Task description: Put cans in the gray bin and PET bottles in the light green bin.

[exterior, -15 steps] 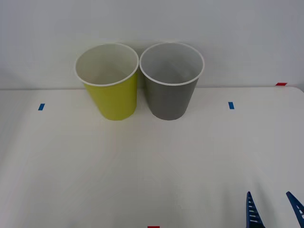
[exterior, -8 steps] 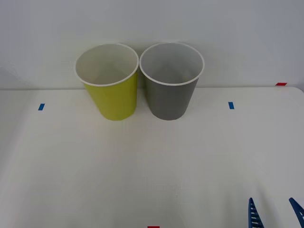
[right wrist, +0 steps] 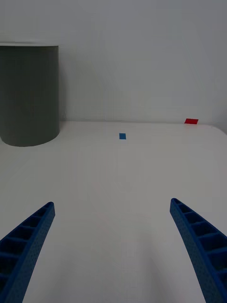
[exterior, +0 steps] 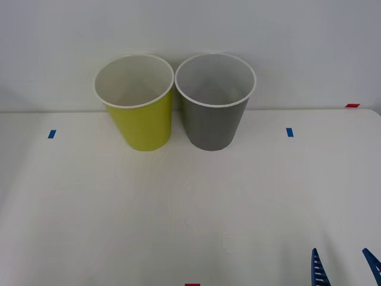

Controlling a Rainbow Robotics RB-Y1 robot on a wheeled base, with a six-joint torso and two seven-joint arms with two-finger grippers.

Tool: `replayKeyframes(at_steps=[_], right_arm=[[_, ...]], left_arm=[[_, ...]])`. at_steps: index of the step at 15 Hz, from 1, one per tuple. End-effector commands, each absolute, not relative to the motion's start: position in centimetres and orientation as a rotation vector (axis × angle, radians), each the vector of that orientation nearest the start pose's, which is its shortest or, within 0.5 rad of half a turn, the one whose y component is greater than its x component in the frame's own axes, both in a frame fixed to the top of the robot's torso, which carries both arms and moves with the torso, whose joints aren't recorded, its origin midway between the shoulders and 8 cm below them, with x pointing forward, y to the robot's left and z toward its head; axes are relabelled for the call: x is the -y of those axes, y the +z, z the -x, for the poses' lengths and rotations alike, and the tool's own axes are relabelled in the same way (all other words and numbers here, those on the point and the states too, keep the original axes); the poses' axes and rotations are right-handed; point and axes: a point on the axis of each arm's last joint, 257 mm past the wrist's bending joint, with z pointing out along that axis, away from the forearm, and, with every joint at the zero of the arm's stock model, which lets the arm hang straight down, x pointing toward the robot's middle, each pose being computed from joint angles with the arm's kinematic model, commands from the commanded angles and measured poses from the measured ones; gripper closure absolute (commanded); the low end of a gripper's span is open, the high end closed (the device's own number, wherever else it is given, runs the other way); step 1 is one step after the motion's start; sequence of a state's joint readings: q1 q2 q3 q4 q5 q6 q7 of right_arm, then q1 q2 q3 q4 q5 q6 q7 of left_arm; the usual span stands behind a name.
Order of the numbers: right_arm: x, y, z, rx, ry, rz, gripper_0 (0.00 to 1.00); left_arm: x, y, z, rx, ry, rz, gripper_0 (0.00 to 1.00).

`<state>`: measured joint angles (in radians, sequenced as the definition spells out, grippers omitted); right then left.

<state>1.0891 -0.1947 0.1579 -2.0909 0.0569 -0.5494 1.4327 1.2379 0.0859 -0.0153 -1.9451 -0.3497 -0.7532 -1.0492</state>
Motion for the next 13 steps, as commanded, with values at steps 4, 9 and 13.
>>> replayKeyframes(at_steps=[4, 9, 13], right_arm=[[27.05, -23.64, -23.18, -1.569, -0.063, 0.012, 0.17], [27.05, -23.64, -23.18, -1.569, -0.063, 0.012, 0.16], [27.05, -23.64, -23.18, -1.569, -0.063, 0.012, 0.17]], left_arm=[[-28.67, -28.20, -15.52, -1.688, -0.006, 0.066, 0.00], [-28.67, -28.20, -15.52, -1.688, -0.006, 0.066, 0.00], [-28.67, -28.20, -15.52, -1.688, -0.006, 0.066, 0.00]])
